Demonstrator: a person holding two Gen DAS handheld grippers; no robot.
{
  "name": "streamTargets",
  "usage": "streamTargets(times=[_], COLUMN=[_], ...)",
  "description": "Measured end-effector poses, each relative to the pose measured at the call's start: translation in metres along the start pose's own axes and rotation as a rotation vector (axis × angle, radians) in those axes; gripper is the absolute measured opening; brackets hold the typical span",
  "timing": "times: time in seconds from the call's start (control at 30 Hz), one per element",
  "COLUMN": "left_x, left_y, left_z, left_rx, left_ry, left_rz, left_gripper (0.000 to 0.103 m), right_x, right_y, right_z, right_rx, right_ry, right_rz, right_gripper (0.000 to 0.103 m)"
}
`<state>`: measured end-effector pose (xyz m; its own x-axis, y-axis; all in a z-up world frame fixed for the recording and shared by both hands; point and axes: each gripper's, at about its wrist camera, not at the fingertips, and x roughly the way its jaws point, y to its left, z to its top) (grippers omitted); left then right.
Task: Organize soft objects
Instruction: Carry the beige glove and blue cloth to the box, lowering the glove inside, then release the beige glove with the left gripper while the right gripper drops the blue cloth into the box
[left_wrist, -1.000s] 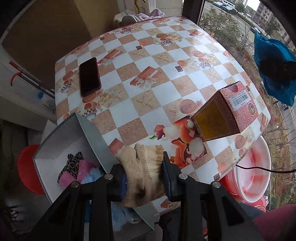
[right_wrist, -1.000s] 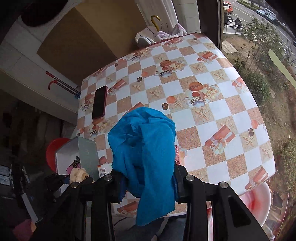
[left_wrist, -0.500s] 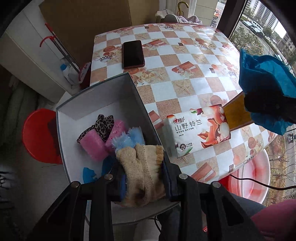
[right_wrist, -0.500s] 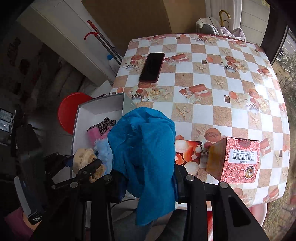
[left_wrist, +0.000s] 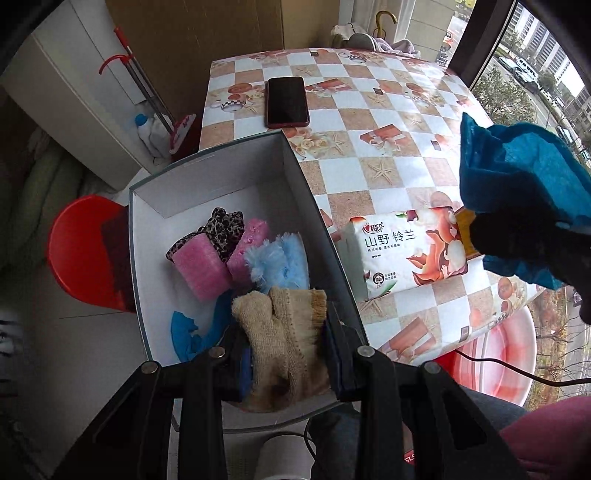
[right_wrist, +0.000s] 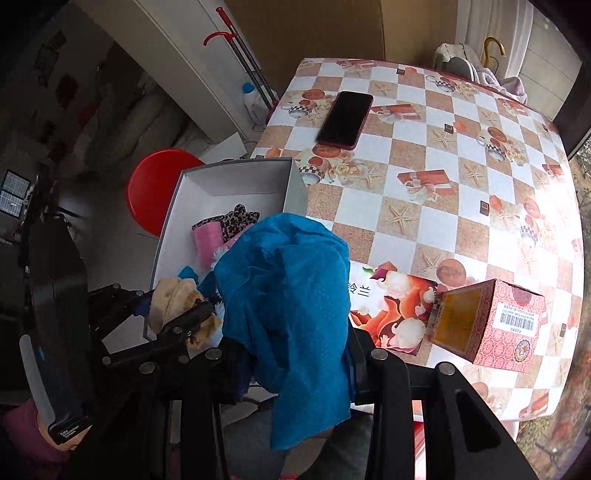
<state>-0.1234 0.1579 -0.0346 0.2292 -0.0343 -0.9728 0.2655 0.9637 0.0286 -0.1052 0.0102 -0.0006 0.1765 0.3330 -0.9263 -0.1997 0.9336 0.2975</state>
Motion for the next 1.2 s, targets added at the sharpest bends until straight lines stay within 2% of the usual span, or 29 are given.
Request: streamTargets(times=[0.77,0.93,1.2], left_x=[0.0,0.002,0.015], left_y=[0.008,0.022,0.053], left_z=[-0.001,0.0,-0.005], left_rx=[-0.022,-0.063,-0.174], left_ry=[0.001,-0.008,0.023], left_rz=[-0.001,0.018,0.029], left_gripper=[0.035,0.035,0.035], right_x=[0.007,0.015,0.03], right_y=[0.01,0.015,0.042], right_z=[0.002,0.002,0.013], right_rx=[-0.028,-0.047,-0.137], right_ry=[0.019,0.046,0.081], right_rz=[-0.002,0.002,0.009], right_gripper=[0.039,0.039,0.039])
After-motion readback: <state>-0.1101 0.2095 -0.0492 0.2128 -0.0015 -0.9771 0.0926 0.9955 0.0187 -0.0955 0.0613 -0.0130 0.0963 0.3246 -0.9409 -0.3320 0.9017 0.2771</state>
